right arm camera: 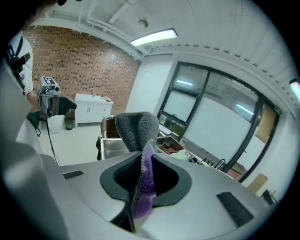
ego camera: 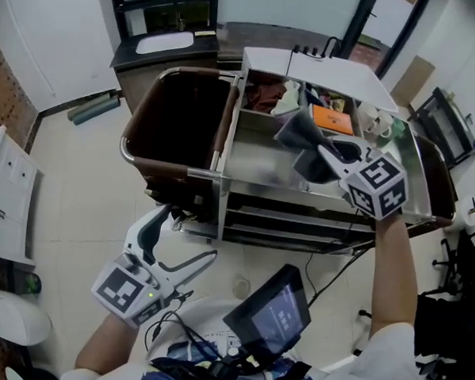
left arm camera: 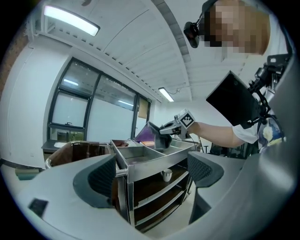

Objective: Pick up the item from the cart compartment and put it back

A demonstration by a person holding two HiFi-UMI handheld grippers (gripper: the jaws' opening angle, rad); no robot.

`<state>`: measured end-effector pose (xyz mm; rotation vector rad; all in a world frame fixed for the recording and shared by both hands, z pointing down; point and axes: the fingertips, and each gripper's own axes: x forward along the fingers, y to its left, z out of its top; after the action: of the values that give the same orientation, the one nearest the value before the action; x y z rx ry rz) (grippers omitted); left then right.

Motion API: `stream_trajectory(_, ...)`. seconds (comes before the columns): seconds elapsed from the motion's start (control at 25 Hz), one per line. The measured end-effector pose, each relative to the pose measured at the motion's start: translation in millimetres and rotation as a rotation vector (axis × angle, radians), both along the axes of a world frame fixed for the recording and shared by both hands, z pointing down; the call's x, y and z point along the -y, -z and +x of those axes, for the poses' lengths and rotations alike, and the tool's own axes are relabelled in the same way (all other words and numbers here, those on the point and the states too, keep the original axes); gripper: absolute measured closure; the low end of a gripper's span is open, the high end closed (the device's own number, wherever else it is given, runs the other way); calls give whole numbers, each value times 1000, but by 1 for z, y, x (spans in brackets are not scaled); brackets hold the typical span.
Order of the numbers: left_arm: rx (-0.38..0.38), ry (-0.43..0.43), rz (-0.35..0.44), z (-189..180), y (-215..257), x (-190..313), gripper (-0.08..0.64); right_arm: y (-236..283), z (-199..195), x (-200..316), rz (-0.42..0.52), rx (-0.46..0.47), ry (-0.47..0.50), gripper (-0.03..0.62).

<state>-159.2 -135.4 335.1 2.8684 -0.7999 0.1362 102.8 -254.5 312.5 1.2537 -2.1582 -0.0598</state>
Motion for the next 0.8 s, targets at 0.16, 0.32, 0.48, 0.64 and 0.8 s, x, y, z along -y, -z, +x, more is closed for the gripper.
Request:
stream_trajectory(0.16, -9, -53, -10, -12, -1, -12, 91, 32, 12, -54, 112, 48, -127, 531)
stream_trajectory(0.32, -18, -112, -19, -23, -2, -18, 91, 47, 19, -121, 189, 92, -267, 531)
stream_trajectory(0.48, -28, -173, -26, -22, -11, -19, 91, 51, 24, -192, 251, 143, -415, 531)
stream_trajectory(0.64, -30, -245, -19, -6, -10, -26, 91, 52, 15, -257, 288, 166, -512, 531)
stream_trajectory(0.8, -20, -279, 7, 18, -6, -38, 91, 55, 10, -311, 337, 201, -580, 531)
